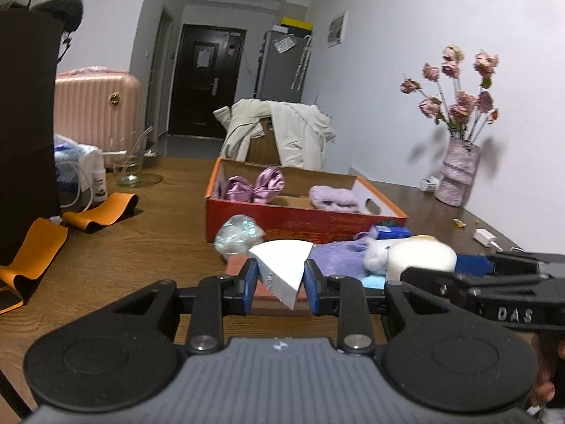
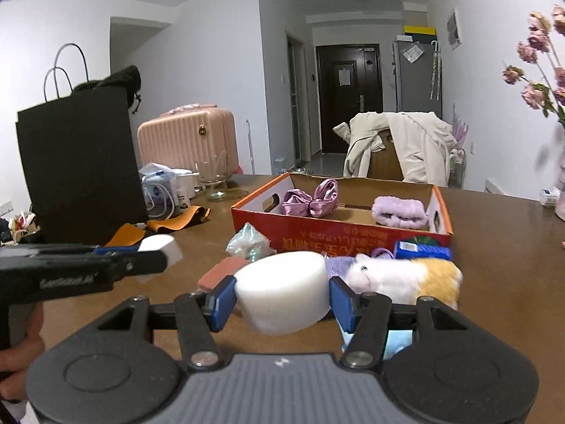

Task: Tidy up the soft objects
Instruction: 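Drop the white wedge in the box with left tool while right tool drops white sponge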

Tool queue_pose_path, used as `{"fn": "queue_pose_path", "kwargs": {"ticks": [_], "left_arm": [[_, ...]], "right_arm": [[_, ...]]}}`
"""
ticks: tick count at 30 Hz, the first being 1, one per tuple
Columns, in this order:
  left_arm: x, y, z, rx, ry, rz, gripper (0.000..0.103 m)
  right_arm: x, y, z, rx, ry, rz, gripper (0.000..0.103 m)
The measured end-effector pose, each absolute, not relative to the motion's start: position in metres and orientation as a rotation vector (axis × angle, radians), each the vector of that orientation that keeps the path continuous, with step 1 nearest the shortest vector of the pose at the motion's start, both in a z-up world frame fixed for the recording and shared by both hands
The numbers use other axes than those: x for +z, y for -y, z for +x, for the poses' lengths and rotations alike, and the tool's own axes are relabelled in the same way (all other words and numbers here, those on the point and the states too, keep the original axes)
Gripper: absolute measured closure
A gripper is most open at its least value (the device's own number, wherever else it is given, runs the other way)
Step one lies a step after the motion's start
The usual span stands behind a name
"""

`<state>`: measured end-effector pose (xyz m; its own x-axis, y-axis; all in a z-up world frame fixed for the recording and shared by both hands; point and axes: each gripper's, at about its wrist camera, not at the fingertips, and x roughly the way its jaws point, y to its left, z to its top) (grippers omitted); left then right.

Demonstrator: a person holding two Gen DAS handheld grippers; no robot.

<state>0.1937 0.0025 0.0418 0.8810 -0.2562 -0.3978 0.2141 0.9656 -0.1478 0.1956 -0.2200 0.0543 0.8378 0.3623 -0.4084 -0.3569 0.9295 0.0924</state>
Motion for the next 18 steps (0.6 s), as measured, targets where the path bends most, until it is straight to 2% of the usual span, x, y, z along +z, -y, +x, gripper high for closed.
{"fn": "queue_pose_path", "kwargs": {"ticks": [10,18], "left_arm": [[0.052,0.012,0.196,-0.271,-0.419,-0.068,0.074],[0.077,0.000,0.292,-0.300,-0.438,-0.075,0.074]], "right_arm": [[0.055,0.239,0.177,0.383,-0.411,0.064,0.045],[0.089,0.245,0.245,0.434,-0.362,0.048,0.045]]}}
